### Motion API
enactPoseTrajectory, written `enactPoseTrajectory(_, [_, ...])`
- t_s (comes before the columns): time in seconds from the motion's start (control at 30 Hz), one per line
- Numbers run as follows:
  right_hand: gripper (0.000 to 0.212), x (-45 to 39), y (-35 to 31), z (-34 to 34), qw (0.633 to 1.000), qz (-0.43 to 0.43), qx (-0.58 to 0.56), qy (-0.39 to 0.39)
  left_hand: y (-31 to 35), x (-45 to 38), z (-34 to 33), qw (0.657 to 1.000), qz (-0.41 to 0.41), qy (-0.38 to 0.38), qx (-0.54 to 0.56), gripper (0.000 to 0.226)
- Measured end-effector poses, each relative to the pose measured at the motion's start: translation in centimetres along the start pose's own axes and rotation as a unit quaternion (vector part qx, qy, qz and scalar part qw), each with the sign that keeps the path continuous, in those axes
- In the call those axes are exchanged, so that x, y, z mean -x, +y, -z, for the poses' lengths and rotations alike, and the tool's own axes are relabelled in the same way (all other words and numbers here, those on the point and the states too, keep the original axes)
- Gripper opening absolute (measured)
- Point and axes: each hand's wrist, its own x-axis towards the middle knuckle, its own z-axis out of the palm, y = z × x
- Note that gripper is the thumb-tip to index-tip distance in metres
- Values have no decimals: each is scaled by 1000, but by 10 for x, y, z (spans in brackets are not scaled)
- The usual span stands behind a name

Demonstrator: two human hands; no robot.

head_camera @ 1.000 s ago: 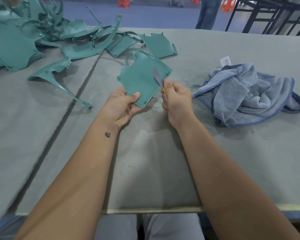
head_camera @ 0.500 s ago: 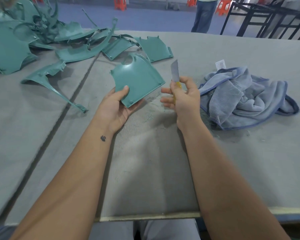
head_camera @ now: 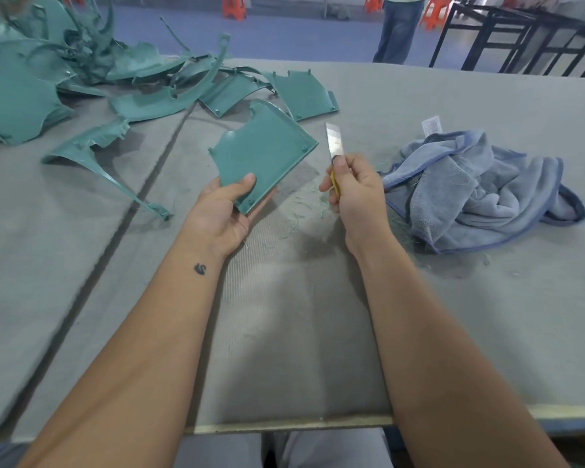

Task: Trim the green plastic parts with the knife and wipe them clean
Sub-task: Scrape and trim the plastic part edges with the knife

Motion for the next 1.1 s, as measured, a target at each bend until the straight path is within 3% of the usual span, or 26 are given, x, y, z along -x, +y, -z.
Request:
enactPoseTrajectory(0.77, [35, 1, 5, 1, 991, 22, 95, -87, 3, 3, 1, 1000, 19, -7, 5, 20])
enactPoseTrajectory(0.9, [37, 5, 9, -6, 976, 41, 169, -135, 0, 0, -2, 1000, 2, 5, 0, 19])
enactPoseTrajectory(1.1, [34, 1, 5, 1, 998, 2, 37, -49, -1, 0, 0, 1000, 15, 0, 8, 21])
